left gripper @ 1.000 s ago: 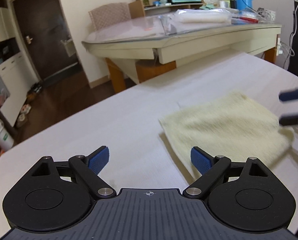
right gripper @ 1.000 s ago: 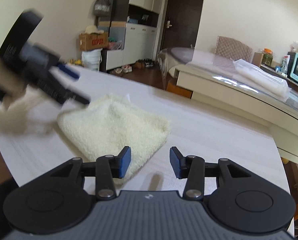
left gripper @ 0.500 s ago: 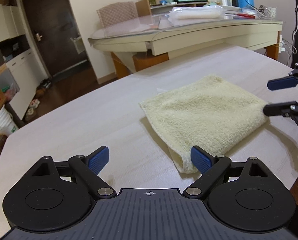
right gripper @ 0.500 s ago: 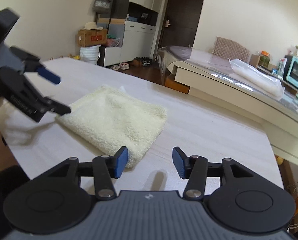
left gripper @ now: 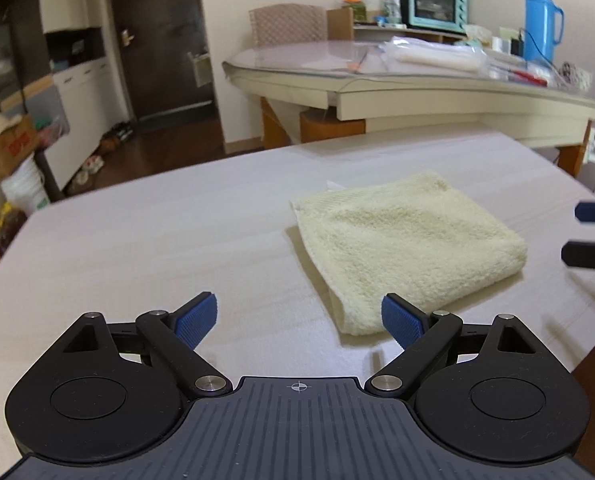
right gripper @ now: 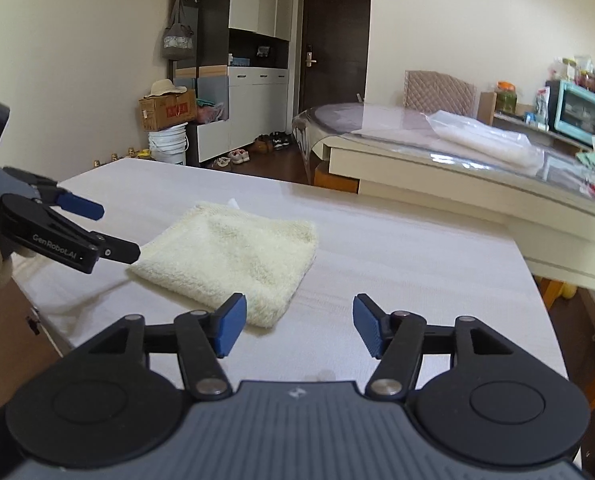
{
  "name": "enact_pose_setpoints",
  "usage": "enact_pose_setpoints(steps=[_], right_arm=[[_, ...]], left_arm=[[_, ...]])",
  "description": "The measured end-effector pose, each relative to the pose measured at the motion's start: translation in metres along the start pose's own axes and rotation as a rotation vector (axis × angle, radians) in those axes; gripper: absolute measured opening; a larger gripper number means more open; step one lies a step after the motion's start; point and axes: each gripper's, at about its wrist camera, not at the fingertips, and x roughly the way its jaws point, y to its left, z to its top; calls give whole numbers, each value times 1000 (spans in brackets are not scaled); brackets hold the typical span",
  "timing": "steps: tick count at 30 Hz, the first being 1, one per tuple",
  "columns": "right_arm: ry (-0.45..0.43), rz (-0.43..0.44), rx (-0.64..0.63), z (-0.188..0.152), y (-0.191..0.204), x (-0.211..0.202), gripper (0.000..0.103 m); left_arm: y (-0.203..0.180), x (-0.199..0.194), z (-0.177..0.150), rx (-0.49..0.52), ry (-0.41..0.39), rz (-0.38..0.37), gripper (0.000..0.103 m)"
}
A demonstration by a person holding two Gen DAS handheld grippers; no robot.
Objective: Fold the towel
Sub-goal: 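Withdraw both grippers from the folded square towel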
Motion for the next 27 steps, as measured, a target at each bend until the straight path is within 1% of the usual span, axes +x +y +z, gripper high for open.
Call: enact_pose_setpoints(steps=[1,5,8,10,12,14,17,21,27], right_arm=[[0,-2,9,0,1,-2,72],[-6,2,34,-1,4,-7,73],[-5,-4,44,0,7,-11,77],[-4,-7,55,0,8,-13,87],[-8,-2,69,0,9,-16,87],[-8,0,73,2,11,-16,91],[-7,-1,64,4,14,-15,91],[7,8,53,5,19,-12,91],[29,13,43,4,23,-7,91]], left_arm=[[-1,-3,-1,-13,-1,0,93],[-3,-11,-2,-59,16,38,94],[-3,-19,-5,-77,1,21,96],[-1,-25,-6,-99,-10,6,99],[0,-29,-7,-121,-18,1,101],[1,-36,-8,-137,-45,-10,101],[6,-44,-11,-182,-86,-24,101],[5,-46,-10,-176,-101,15,101],[4,-32,-4,-197,-54,-19,102]])
